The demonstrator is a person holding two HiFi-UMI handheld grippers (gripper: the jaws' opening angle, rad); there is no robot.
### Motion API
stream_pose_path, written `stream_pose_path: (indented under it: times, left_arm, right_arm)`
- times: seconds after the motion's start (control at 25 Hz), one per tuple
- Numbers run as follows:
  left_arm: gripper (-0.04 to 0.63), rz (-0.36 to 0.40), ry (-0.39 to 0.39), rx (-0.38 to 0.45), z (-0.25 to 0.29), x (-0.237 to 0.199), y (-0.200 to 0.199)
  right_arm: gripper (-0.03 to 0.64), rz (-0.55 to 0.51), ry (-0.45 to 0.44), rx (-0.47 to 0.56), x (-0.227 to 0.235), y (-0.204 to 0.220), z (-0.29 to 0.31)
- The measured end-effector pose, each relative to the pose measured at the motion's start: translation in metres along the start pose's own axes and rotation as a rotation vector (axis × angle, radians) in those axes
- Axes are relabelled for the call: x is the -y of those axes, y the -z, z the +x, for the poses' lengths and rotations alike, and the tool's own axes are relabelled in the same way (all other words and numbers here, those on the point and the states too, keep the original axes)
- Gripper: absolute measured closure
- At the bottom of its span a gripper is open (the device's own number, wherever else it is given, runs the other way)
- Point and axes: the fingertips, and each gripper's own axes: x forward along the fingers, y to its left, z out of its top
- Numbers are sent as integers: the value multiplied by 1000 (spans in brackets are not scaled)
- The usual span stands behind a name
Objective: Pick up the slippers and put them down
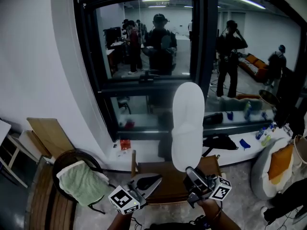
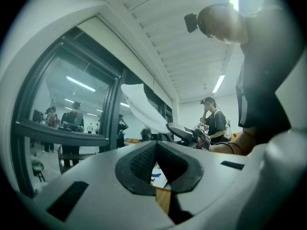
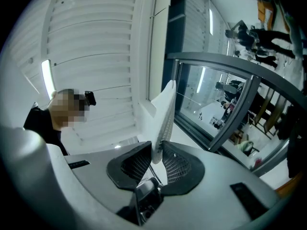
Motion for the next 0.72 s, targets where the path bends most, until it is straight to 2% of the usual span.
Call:
stream_pose_path:
  times: [0.52,0.72]
  left_arm:
    - [592,-7,16,-48,3,2,14]
    - [592,-56,-1,-64,3,1,20]
  right_arm:
    - [541,74,42,-14,21,16,-9]
    - [541,102,68,-19,30,23,-14]
